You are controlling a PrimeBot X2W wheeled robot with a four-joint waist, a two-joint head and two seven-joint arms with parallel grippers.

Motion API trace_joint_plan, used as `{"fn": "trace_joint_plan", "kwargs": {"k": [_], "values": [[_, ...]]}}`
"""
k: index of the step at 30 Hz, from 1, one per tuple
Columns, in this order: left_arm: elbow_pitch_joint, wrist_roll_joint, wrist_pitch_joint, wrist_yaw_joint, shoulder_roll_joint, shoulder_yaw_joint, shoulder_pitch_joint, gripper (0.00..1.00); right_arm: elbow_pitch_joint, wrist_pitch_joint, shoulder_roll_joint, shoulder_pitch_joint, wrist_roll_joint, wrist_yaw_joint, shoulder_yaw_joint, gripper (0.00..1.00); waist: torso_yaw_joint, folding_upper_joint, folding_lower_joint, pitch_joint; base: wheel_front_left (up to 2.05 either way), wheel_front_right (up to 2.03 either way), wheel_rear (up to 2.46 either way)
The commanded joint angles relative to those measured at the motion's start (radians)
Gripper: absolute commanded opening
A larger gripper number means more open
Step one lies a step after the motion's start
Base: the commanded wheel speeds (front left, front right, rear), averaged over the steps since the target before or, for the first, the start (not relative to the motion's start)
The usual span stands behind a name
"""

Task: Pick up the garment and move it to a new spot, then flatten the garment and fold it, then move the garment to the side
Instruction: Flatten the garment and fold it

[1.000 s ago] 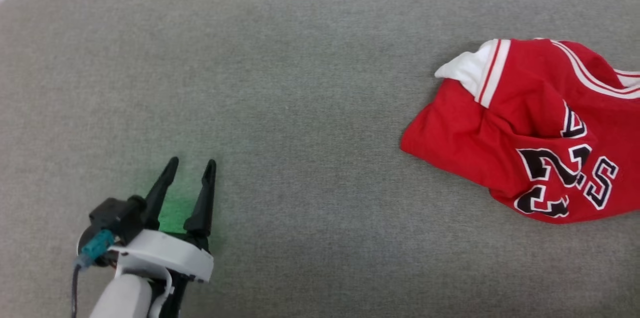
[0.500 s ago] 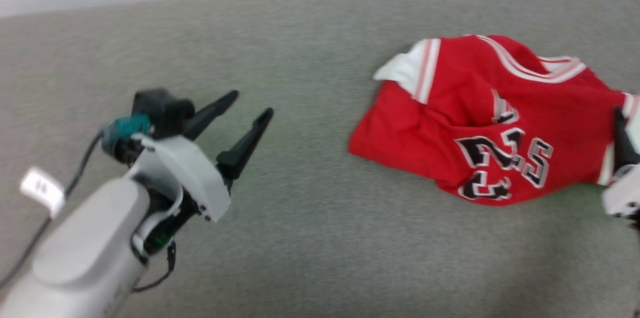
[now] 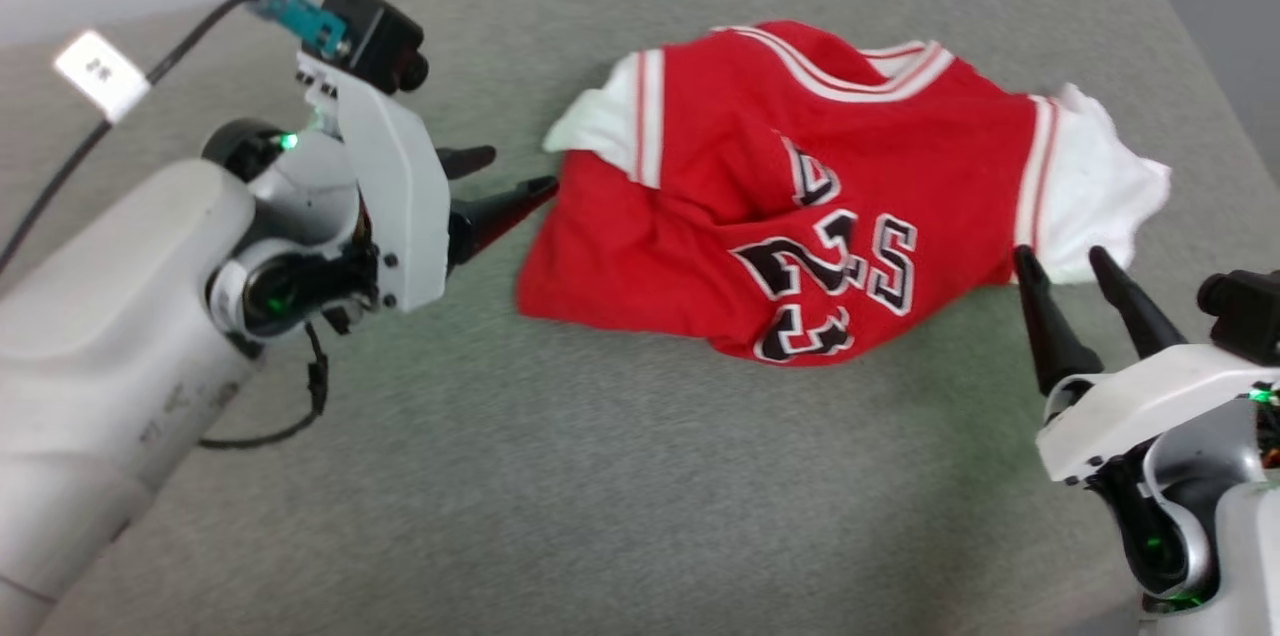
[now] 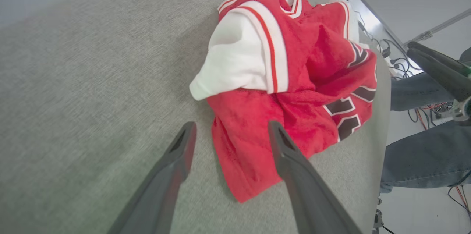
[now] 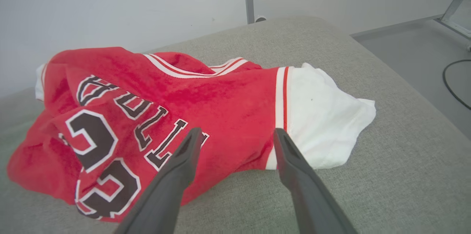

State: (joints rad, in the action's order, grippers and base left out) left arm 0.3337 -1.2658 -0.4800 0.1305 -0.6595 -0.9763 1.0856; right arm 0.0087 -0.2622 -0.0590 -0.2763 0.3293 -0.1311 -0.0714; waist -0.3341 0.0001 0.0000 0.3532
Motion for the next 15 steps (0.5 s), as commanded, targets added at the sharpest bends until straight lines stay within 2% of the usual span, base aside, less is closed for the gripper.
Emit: {"fn": "trace_joint_plan", "kwargs": {"k": [1,9,13,14,15], "values": [[0.022,-0.013,-0.014,0.0,-0.002,-0.016,0.03,1.0,0.004,0.012,0.006,-0.007,0.005,0.001,0.014,1.0,-0.081,-0.0001,0.0,0.062,0.0,0.0,0.0],[0.116,-0.048,-0.009,0.0,-0.005,-0.094,0.104,1.0,0.013,0.047,0.009,-0.015,-0.007,0.001,0.036,1.0,-0.114,-0.0001,0.0,0.084,0.0,0.0,0.0],[0.125,-0.109,0.008,0.0,0.009,-0.096,0.115,0.98,0.022,0.056,0.009,-0.018,0.001,0.001,0.038,1.0,-0.114,-0.0001,0.0,0.08,0.0,0.0,0.0],[0.123,-0.117,0.012,0.0,0.008,-0.1,0.119,0.76,0.025,0.058,0.009,-0.019,0.0,0.001,0.037,1.0,-0.112,-0.0001,0.0,0.078,0.0,0.0,0.0],[0.12,-0.124,0.015,0.0,0.007,-0.104,0.124,0.47,0.025,0.059,0.009,-0.021,0.0,0.001,0.039,1.0,-0.111,-0.0001,0.0,0.076,0.0,0.0,0.0]]}}
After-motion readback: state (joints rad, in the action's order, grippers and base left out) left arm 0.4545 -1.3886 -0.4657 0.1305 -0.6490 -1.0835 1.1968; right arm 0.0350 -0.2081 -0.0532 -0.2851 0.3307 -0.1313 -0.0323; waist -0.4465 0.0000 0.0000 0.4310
